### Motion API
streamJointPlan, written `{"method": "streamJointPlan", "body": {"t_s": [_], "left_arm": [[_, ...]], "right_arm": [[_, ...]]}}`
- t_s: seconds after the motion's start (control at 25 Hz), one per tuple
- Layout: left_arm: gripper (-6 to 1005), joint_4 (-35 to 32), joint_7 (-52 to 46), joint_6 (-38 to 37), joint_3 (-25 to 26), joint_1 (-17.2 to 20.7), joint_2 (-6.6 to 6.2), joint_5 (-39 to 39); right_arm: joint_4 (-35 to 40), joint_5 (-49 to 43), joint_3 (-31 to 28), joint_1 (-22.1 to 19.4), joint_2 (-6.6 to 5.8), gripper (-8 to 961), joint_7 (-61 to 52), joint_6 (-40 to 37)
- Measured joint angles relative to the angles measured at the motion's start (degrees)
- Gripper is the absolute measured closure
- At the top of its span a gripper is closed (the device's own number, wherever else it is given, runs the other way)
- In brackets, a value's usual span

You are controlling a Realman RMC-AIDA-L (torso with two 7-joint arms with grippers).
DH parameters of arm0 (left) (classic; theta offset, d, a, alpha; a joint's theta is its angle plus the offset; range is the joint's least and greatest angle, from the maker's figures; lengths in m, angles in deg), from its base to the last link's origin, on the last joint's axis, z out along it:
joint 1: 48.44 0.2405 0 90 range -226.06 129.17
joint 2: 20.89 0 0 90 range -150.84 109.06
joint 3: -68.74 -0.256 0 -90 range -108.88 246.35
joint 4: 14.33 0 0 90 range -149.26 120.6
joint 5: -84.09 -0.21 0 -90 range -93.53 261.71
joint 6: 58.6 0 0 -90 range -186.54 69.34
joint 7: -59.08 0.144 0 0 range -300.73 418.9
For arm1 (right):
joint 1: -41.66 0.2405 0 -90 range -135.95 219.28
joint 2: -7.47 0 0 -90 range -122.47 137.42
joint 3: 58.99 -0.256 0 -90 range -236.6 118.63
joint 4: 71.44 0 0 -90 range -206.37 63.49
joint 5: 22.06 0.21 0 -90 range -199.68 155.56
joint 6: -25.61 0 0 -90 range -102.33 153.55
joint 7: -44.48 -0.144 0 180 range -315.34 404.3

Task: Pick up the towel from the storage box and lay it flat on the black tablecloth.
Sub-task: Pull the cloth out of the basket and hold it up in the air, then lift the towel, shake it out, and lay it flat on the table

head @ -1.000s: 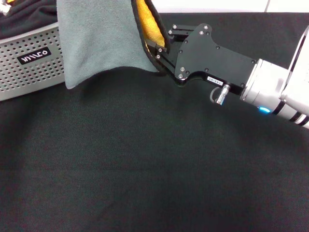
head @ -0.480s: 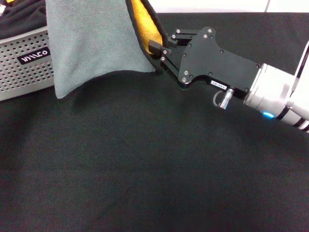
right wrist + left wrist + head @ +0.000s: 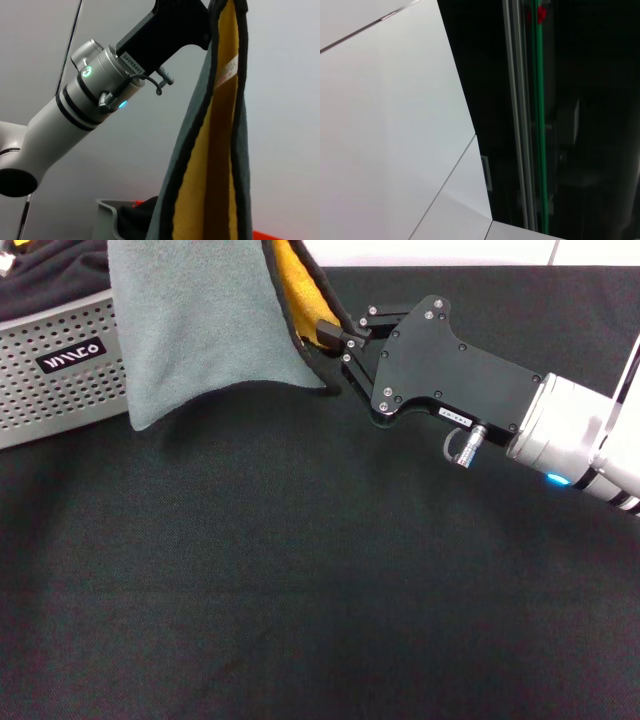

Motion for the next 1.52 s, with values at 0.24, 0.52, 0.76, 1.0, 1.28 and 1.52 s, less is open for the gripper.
{"method": "streamJointPlan", "body": {"t_s": [0.24, 0.52, 0.76, 1.0, 1.28, 1.52], "left_arm": [[988, 1.2, -0.3, 0.0, 0.3, 0.2, -0.04, 0.3], [988, 3.1, -0.4, -2.2, 0.4, 0.8, -0.12, 0.8], [988, 7.0, -0.7, -4.7, 1.0, 2.3, -0.79, 1.3], [988, 10.3, -1.1, -7.3, 1.2, 3.8, -2.68, -2.7], [987, 11.7, -1.3, -9.0, 1.2, 7.7, -4.26, -4.2], [987, 12.1, -1.3, -12.6, 1.2, 11.2, -5.54, -5.6]], "right_arm": [[0.6, 0.0, -0.3, -0.7, 0.0, 926, 0.5, -0.3], [3.3, -0.8, -0.5, -1.3, -0.43, 937, 0.4, 0.2], [9.4, -5.8, -1.2, -2.7, -0.9, 937, -1.4, 4.5], [20.7, -23.2, -6.8, -7.8, -0.89, 937, -14.6, 7.5], [30.5, -40.7, -12.9, -11.2, -0.87, 937, -30.1, 6.3], [36.8, -46.3, -19.4, -14.9, -1.17, 937, -38.3, -1.3]]}}
